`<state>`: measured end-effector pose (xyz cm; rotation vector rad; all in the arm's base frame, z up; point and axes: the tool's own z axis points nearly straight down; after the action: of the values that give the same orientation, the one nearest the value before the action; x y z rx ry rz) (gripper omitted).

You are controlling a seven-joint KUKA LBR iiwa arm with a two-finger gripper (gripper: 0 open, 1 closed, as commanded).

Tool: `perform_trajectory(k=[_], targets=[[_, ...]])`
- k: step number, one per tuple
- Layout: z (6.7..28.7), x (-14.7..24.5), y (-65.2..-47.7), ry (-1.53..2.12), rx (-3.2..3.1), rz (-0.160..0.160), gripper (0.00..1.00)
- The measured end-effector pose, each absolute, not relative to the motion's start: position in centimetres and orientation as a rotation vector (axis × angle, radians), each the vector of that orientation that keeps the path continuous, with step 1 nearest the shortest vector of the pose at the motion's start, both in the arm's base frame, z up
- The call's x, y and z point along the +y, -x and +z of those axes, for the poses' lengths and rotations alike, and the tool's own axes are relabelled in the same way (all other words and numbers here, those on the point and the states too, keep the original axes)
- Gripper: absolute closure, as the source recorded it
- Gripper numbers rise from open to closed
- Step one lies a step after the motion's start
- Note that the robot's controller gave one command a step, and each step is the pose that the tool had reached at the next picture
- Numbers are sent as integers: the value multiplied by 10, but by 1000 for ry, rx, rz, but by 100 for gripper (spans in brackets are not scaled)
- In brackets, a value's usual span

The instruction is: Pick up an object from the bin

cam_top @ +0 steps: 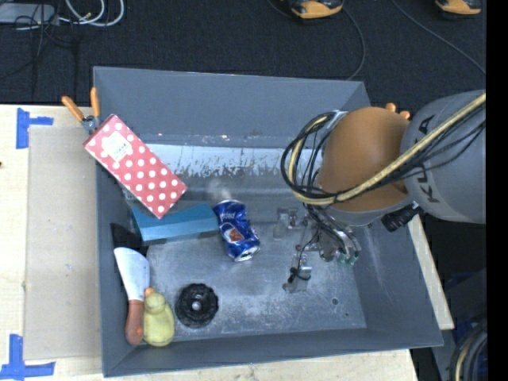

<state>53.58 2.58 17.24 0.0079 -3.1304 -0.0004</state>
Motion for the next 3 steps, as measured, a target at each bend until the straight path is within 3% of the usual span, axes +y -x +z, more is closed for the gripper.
perform_trajectory(k=[1,2,3], targets=[[177,26,-537,-6,-3139,-1,0],[110,66,-578,47,-3141,-2,0],[105,79,-594,201,-3129,-1,0]])
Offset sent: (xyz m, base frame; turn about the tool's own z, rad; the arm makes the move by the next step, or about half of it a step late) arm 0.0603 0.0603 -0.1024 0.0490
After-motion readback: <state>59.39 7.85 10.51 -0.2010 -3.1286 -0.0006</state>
